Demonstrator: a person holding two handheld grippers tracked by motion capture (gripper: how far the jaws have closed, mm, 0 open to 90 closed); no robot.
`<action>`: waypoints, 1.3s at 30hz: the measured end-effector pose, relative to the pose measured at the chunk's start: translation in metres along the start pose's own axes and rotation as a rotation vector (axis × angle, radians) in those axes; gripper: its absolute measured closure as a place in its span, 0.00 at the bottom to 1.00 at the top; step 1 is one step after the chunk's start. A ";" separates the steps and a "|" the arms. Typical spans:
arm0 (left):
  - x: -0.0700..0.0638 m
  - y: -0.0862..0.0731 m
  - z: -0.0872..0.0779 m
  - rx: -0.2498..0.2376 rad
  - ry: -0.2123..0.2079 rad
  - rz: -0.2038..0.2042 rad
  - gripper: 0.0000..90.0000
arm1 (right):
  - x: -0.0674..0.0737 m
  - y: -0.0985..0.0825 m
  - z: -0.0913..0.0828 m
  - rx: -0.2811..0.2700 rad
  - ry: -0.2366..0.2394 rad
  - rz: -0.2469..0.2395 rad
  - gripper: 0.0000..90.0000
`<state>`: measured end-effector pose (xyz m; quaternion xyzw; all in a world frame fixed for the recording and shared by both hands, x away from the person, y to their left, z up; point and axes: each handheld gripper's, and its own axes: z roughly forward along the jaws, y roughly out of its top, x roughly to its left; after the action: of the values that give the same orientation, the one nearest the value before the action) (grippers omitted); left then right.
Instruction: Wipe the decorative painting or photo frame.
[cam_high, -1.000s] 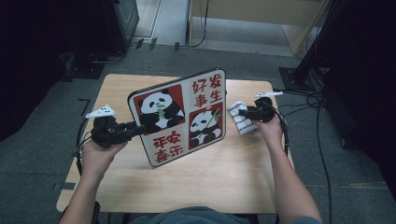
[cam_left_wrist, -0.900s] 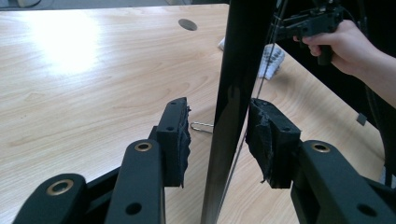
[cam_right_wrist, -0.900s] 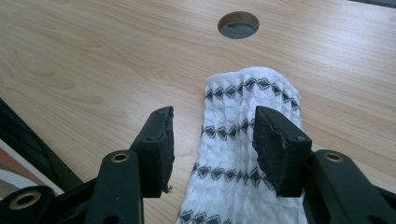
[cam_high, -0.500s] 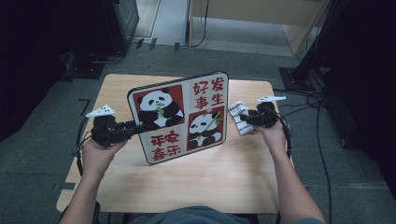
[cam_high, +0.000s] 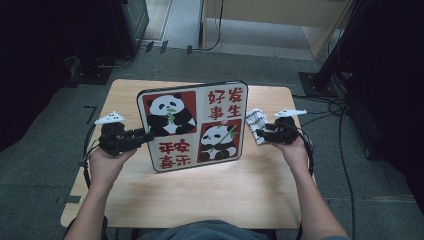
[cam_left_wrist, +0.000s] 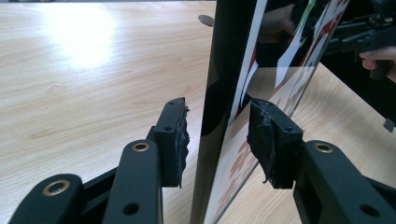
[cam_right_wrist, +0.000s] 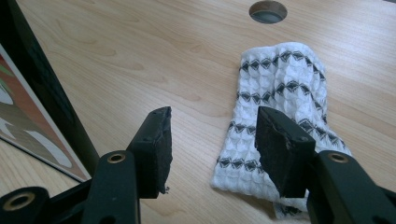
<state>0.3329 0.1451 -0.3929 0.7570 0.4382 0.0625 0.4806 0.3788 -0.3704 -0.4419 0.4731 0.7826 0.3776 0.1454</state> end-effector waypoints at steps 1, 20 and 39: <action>0.000 0.000 0.001 0.002 0.002 -0.001 0.64 | 0.000 0.000 0.000 0.000 0.001 0.001 0.52; 0.008 -0.001 0.008 0.010 0.027 -0.015 0.61 | -0.002 -0.003 0.001 0.001 -0.007 0.011 0.51; 0.011 -0.008 -0.008 0.010 0.078 0.018 0.50 | 0.007 -0.008 -0.002 0.001 -0.020 -0.032 0.48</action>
<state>0.3306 0.1593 -0.3981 0.7603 0.4501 0.0945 0.4588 0.3697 -0.3676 -0.4454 0.4643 0.7888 0.3700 0.1589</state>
